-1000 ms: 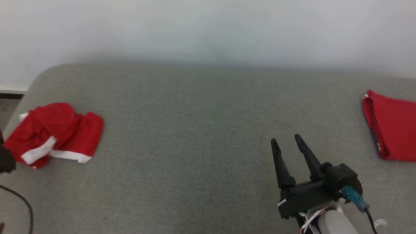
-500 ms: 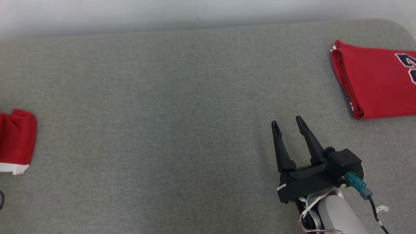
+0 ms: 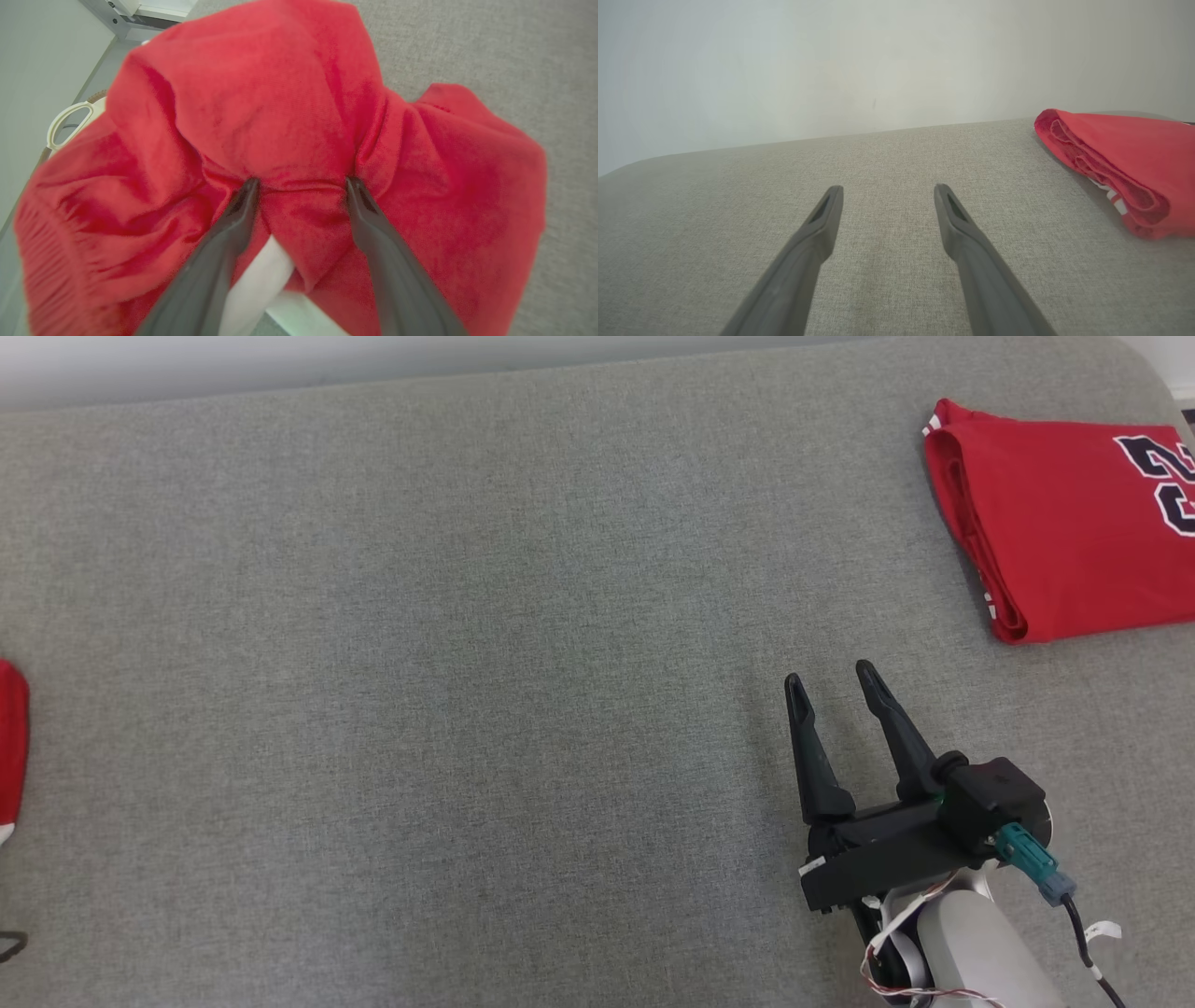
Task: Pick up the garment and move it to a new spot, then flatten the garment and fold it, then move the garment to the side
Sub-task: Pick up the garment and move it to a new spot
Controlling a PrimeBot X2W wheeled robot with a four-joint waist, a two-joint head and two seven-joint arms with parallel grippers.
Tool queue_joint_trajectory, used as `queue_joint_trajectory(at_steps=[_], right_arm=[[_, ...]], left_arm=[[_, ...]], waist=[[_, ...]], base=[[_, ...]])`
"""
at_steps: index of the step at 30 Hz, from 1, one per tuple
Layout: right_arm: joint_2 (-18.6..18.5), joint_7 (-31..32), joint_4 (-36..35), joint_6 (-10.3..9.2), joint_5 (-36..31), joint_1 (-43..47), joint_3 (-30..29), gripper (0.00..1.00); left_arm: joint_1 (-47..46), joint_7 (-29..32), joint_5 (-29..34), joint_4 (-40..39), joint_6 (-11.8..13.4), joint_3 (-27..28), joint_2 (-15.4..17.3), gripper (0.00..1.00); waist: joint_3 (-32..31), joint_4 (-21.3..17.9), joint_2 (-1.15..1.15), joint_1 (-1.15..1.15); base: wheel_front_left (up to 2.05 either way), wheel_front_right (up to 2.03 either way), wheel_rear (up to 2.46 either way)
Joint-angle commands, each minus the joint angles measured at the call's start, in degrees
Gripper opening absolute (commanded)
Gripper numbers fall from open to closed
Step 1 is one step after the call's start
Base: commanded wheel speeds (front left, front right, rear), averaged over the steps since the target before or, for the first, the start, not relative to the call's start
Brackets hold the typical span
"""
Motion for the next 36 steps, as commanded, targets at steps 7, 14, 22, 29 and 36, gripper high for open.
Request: queue_joint_trajectory(at_steps=[7, 14, 22, 29, 36], right_arm=[[-0.03, -0.16, 0.91, -0.11, -0.17, 0.73, -0.98, 1.0], [-0.03, -0.13, 1.81, -0.11, 0.45, 2.02, -1.86, 1.0], [-0.04, -0.13, 1.76, -0.11, 1.69, 3.04, -2.03, 1.0], [-0.04, -0.12, 1.64, -0.11, 2.8, 3.68, -2.13, 1.0], [-0.02, -0.12, 1.55, -0.12, 3.2, 4.55, -2.27, 1.0]], left_arm=[[-2.15, -8.69, 0.93, -0.28, -1.56, -1.46, -0.03, 0.0], [-8.26, -16.15, 2.28, -5.57, -3.85, -5.06, -1.41, 0.0], [-13.58, -17.07, 1.54, -17.57, -4.96, -11.59, -5.78, 0.0], [-13.04, -13.37, 0.17, -29.7, -4.87, -16.72, -10.01, 0.0], [-6.61, -9.56, -2.4, -42.33, -4.19, -20.3, -15.38, 0.0]], waist=[[-2.2, 1.56, 0.0, 0.0], [-6.59, 3.32, 0.0, 0.0], [-9.99, 1.7, 0.0, 0.0], [-10.75, -2.25, 0.0, 0.0], [-10.67, -7.04, 0.0, 0.0]], base=[[0.0, 0.0, 0.0], [0.0, 0.0, 0.0], [0.0, 0.0, 0.0], [0.0, 0.0, 0.0], [0.0, 0.0, 0.0]])
